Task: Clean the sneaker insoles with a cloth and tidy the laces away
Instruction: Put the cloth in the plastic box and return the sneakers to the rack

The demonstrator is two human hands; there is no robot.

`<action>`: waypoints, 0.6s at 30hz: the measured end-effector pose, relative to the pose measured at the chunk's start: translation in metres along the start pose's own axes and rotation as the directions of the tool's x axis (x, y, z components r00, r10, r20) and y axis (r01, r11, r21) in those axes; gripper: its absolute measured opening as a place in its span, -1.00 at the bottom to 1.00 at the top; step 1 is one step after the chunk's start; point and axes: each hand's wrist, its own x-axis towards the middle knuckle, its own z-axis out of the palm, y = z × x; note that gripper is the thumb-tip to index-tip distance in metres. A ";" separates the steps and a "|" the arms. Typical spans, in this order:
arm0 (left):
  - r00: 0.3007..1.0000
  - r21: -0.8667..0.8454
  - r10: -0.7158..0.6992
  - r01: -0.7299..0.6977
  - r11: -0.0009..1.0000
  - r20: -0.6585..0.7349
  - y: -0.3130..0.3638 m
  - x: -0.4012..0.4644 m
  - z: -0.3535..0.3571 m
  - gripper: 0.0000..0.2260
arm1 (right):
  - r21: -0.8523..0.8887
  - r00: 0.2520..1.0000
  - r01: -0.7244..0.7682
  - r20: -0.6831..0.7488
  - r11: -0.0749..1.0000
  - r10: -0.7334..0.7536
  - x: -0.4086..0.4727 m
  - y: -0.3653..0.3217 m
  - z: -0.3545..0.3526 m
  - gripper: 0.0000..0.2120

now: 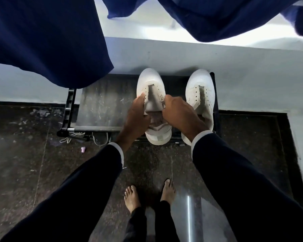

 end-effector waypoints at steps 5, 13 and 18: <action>0.984 0.016 0.126 -0.129 0.992 0.125 0.018 0.018 -0.007 -0.34 | 0.131 0.997 -0.071 -0.030 0.989 0.076 -0.006 0.007 -0.003 -0.86; 0.996 0.052 0.084 -0.086 0.995 0.028 0.014 0.019 0.020 -0.43 | 0.111 0.999 -0.028 -0.032 0.993 0.032 -0.002 0.018 -0.003 -0.87; 0.975 0.078 0.219 -0.216 0.973 -0.035 0.012 0.013 0.024 -0.46 | 0.263 0.995 0.021 -0.104 0.965 0.007 -0.022 0.039 -0.026 -0.72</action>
